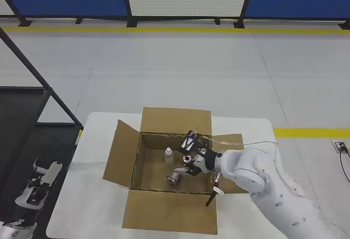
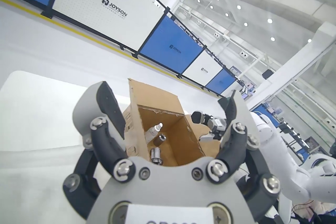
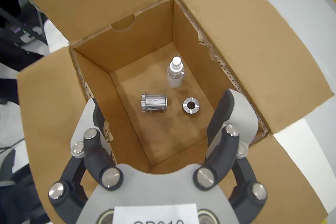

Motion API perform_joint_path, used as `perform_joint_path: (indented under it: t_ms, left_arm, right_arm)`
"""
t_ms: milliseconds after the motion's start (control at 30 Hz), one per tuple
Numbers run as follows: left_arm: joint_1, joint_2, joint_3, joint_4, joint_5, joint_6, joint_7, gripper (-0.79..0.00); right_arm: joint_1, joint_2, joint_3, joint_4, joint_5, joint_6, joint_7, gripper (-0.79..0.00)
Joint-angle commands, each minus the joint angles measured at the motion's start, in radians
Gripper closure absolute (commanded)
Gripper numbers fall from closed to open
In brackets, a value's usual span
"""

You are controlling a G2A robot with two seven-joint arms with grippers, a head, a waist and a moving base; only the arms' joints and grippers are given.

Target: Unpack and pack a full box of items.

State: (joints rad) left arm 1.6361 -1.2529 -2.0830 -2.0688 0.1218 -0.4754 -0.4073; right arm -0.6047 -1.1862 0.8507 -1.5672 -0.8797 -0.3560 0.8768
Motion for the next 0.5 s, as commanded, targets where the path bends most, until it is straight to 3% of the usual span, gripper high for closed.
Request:
perform_joint_path:
  t_ms: [0,167,467]
  left_arm:
    - [0.01,0.004,-0.045,0.015,-0.048,-0.013,-0.018,-0.785]
    - [0.03,0.011,-0.093,0.033,-0.124,-0.036,-0.059,-0.785]
    - [0.045,0.017,-0.085,0.044,-0.126,-0.067,-0.071,-0.785]
  right_arm:
    - [0.065,-0.029,-0.089,0.063,-0.03,0.058,0.036,-0.785]
    - [0.2,-0.113,-0.236,0.246,0.011,0.113,0.044,-0.785]
    - [0.333,-0.256,-0.383,0.549,0.086,0.132,-0.044,-0.785]
